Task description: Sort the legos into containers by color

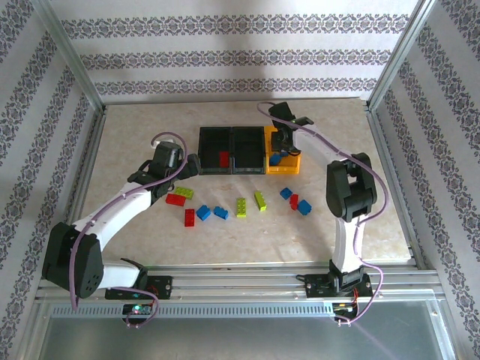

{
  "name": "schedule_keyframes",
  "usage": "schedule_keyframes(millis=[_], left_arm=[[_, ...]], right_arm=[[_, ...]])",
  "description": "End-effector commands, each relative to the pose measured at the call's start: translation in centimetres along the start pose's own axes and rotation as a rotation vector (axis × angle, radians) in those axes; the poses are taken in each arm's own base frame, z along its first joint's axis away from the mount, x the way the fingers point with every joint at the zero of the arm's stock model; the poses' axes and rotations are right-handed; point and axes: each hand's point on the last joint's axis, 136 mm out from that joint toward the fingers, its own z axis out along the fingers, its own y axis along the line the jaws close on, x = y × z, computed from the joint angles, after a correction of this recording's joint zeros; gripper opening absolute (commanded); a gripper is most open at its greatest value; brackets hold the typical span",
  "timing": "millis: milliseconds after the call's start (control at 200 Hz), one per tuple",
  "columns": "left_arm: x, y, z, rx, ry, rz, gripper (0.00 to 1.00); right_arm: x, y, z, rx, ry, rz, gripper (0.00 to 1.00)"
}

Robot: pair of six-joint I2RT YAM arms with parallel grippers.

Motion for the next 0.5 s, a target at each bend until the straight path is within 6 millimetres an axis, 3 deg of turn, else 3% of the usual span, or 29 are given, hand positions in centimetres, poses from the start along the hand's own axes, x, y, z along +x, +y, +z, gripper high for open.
schedule_keyframes(millis=[0, 170, 285, 495], left_arm=[[0.5, 1.0, -0.3, -0.023, 0.016, -0.012, 1.0], [0.6, 1.2, -0.4, -0.031, 0.019, -0.008, 1.0], [0.8, 1.4, -0.3, -0.035, 0.027, -0.007, 1.0], [1.4, 1.9, -0.4, -0.046, 0.039, -0.011, 1.0]], right_arm=[[-0.5, -0.2, -2.8, 0.008, -0.061, 0.007, 0.54], [0.7, -0.5, -5.1, -0.013, -0.091, 0.03, 0.69], [2.5, -1.2, -6.2, -0.021, -0.094, 0.058, 0.98], [7.1, -3.6, -7.9, -0.021, -0.077, 0.137, 0.98]])
